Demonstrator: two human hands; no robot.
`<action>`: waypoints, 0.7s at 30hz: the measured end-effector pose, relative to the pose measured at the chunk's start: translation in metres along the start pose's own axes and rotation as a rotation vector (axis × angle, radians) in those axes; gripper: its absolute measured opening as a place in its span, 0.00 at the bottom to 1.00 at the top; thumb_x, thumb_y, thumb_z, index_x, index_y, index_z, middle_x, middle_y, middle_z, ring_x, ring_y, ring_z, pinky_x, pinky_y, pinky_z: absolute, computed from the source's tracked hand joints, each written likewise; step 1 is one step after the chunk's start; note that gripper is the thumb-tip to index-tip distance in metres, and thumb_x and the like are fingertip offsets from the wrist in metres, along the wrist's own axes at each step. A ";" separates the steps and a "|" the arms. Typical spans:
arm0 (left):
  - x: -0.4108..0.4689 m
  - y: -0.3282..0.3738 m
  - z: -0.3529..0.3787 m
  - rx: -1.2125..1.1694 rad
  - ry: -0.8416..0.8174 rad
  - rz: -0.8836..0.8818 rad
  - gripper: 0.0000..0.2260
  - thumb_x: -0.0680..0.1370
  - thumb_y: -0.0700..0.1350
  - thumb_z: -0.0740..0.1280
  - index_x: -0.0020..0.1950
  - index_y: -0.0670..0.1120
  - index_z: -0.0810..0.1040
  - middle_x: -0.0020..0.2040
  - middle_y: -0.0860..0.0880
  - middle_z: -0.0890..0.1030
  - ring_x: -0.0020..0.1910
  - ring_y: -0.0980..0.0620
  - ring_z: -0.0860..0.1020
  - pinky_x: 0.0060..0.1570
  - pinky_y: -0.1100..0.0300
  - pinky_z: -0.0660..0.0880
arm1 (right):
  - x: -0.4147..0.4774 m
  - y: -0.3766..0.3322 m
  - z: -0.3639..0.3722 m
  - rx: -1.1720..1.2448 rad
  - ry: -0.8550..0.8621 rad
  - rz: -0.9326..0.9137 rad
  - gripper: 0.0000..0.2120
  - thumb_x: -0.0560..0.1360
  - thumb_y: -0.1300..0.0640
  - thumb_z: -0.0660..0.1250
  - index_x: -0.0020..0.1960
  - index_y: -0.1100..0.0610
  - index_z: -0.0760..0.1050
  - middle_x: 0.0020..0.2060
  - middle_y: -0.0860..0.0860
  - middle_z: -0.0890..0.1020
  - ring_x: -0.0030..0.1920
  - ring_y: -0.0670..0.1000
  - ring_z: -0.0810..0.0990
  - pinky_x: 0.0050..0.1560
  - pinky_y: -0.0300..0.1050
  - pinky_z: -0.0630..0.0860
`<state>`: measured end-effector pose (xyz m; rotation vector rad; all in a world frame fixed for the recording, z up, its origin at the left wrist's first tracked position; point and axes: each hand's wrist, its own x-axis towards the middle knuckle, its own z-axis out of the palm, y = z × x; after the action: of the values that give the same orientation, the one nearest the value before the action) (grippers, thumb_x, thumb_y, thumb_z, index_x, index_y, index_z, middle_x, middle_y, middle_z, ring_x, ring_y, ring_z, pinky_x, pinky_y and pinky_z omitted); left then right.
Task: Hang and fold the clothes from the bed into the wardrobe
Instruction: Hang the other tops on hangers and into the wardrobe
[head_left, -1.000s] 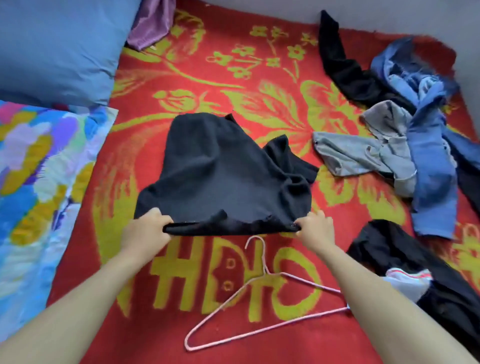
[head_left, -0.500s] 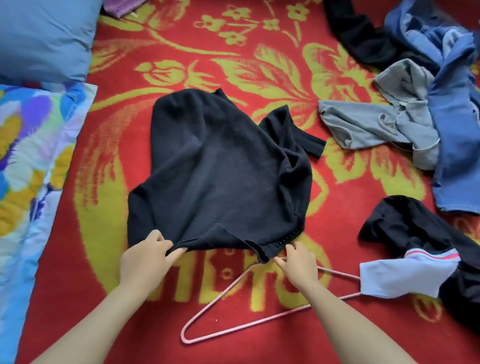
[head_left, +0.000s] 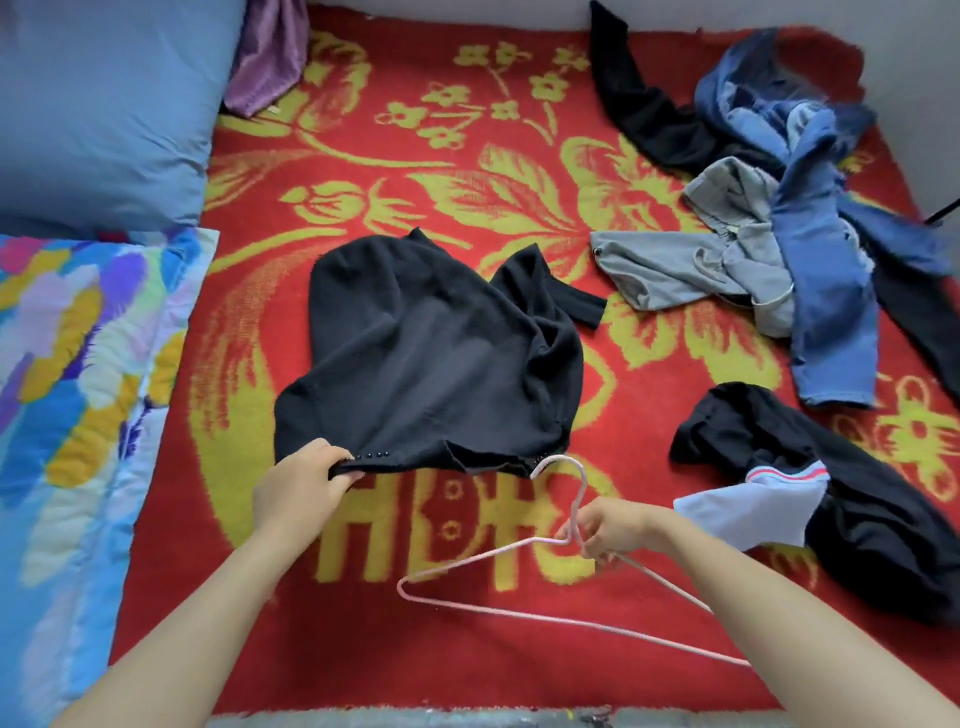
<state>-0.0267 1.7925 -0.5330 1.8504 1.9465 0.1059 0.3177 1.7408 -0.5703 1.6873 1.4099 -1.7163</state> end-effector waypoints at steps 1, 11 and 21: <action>-0.003 0.007 -0.014 -0.027 -0.013 -0.001 0.01 0.76 0.46 0.68 0.45 0.51 0.79 0.40 0.55 0.73 0.39 0.51 0.73 0.30 0.59 0.59 | -0.023 -0.009 -0.011 -0.011 0.013 0.001 0.15 0.73 0.70 0.62 0.57 0.60 0.77 0.37 0.45 0.77 0.31 0.46 0.77 0.31 0.35 0.74; -0.022 0.054 -0.137 0.062 0.020 0.140 0.13 0.75 0.52 0.68 0.37 0.55 0.65 0.37 0.51 0.76 0.44 0.45 0.77 0.35 0.56 0.62 | -0.200 -0.078 -0.094 -0.114 0.518 -0.228 0.08 0.75 0.54 0.67 0.39 0.54 0.80 0.30 0.41 0.76 0.31 0.37 0.72 0.37 0.32 0.65; -0.052 0.069 -0.251 0.096 0.200 0.240 0.07 0.76 0.53 0.66 0.43 0.52 0.74 0.40 0.50 0.77 0.46 0.47 0.77 0.41 0.56 0.69 | -0.284 -0.124 -0.115 0.288 0.917 -0.500 0.11 0.73 0.51 0.68 0.38 0.56 0.81 0.21 0.41 0.72 0.25 0.41 0.71 0.27 0.31 0.64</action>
<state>-0.0553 1.8116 -0.2702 2.2069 1.8767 0.2858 0.3453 1.7810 -0.2435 2.6574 2.1951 -1.4415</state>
